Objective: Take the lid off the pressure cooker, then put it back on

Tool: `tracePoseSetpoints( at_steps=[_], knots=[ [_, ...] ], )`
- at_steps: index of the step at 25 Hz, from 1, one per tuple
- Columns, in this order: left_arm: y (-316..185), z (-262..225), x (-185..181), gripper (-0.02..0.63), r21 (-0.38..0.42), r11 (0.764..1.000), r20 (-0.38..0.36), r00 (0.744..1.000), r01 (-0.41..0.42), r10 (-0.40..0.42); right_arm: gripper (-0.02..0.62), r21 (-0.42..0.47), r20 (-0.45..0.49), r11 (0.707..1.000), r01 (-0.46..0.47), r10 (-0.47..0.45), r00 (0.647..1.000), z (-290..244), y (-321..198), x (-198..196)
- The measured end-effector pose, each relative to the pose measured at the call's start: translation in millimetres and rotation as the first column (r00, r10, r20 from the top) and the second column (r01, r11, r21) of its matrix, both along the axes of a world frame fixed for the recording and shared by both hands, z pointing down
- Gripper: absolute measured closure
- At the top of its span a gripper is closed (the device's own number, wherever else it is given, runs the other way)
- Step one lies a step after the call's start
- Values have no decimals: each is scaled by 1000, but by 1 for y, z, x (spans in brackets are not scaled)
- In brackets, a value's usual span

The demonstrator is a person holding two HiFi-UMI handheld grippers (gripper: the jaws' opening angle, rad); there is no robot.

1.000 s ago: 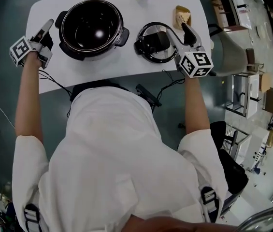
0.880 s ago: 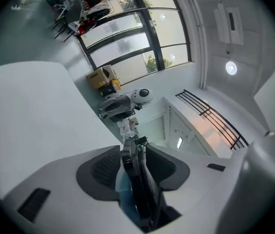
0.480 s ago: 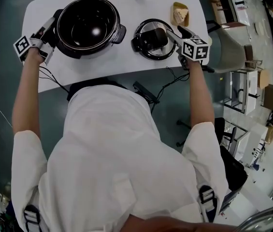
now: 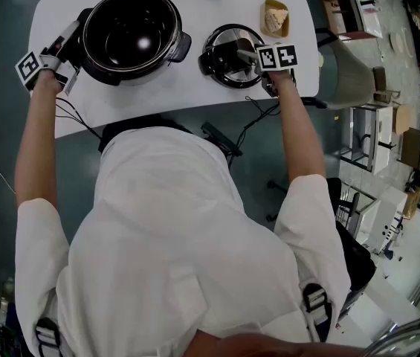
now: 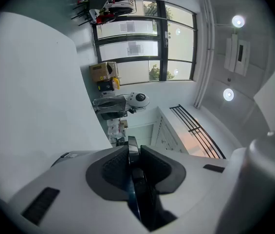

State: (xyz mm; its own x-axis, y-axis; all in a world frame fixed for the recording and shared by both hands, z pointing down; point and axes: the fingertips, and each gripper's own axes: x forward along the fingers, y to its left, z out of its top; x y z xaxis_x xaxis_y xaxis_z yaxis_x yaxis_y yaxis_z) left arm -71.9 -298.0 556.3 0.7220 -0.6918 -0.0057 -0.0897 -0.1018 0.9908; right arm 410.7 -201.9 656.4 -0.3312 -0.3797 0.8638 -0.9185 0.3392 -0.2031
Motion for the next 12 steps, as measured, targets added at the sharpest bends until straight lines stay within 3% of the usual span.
tracePoseSetpoints(
  at_steps=[7,12],
  knots=[
    [0,-1,0,526,2,1000,1,1000,4,-4,310,-98,-87,995,-37,28,996,29,1,-4],
    [-1,-4,1,526,8,1000,2,1000,9,-9,310,-118,-150,992,-44,26,988,31,-2,-3]
  ],
)
